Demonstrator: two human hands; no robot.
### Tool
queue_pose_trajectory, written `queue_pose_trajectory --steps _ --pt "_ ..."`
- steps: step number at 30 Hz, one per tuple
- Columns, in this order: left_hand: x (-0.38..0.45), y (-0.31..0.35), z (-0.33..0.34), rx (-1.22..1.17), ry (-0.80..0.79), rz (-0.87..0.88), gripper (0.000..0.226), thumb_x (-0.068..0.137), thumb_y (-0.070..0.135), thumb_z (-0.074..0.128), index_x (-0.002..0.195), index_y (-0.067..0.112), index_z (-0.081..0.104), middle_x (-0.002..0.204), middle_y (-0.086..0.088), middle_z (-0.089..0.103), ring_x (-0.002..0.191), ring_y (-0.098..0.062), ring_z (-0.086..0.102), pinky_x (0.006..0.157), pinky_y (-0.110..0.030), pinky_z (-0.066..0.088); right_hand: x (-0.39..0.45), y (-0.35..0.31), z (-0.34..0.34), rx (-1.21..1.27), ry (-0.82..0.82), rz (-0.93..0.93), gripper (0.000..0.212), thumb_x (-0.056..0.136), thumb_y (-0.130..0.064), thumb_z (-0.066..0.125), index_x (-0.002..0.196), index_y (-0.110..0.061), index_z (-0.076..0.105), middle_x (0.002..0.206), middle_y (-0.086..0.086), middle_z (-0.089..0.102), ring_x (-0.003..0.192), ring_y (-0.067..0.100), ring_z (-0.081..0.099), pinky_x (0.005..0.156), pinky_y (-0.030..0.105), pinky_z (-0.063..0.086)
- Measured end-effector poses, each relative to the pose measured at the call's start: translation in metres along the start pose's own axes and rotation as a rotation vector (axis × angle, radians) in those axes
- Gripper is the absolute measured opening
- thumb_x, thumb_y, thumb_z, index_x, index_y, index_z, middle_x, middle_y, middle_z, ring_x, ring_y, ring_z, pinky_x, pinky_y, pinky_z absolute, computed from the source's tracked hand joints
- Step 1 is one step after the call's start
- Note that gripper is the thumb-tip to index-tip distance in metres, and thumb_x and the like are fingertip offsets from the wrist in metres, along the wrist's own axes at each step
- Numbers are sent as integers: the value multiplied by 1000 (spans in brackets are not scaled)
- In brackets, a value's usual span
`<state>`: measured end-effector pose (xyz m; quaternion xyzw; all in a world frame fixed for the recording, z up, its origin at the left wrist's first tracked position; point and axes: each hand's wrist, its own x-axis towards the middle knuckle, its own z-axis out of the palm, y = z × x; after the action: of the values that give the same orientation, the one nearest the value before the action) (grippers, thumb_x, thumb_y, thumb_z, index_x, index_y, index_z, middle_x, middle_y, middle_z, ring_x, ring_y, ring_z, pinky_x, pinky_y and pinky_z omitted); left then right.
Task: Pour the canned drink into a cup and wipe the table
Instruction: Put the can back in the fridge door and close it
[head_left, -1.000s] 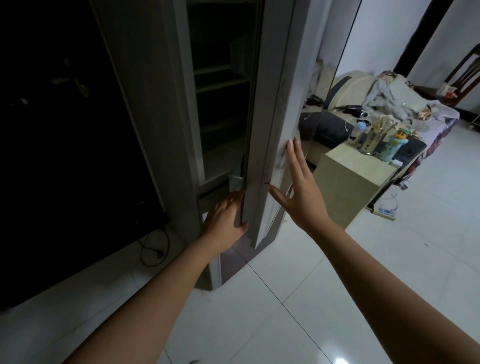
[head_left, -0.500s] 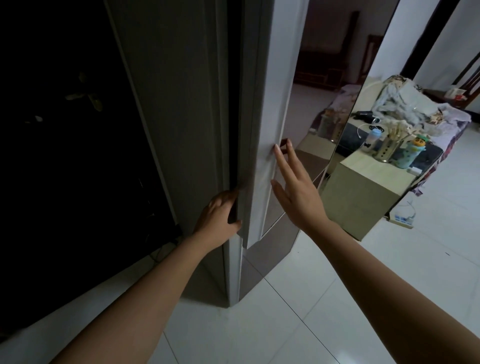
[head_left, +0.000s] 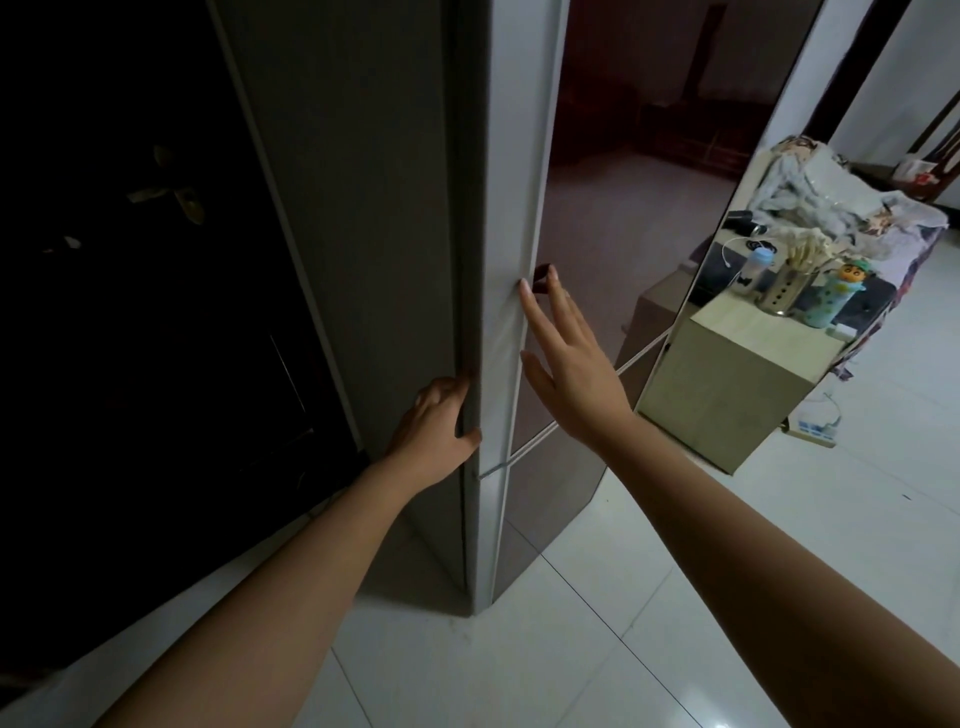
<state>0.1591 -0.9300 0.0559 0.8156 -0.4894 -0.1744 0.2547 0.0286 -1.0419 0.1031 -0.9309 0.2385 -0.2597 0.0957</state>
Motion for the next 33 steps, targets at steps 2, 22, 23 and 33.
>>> queue_pose_trajectory --steps 2,22,23,33 --pt "0 1 -1 1 -6 6 70 89 25 58 145 34 18 148 0 24 136 -21 26 103 -34 36 1 -3 2 -13 -2 5 73 95 -23 45 143 -31 -9 151 -3 -17 143 24 -5 107 33 7" --pt "-47 49 25 340 5 113 53 94 35 43 141 16 28 142 -4 36 126 -22 38 95 -36 39 -91 39 -46 -180 25 111 55 89 -23 56 138 -7 37 137 13 47 124 29 43 100 40 41" --pt "-51 57 30 358 2 139 55 94 36 42 143 15 26 143 -4 35 128 -22 36 98 -37 37 -104 43 -53 -198 23 120 54 89 -23 57 137 -6 38 135 14 48 123 30 45 98 40 41" --pt "-75 158 107 458 -49 435 58 92 37 45 142 14 27 142 -4 37 129 -23 36 101 -38 34 -250 100 -122 -309 11 395 50 89 -25 56 133 -5 43 130 14 53 116 33 49 93 41 42"
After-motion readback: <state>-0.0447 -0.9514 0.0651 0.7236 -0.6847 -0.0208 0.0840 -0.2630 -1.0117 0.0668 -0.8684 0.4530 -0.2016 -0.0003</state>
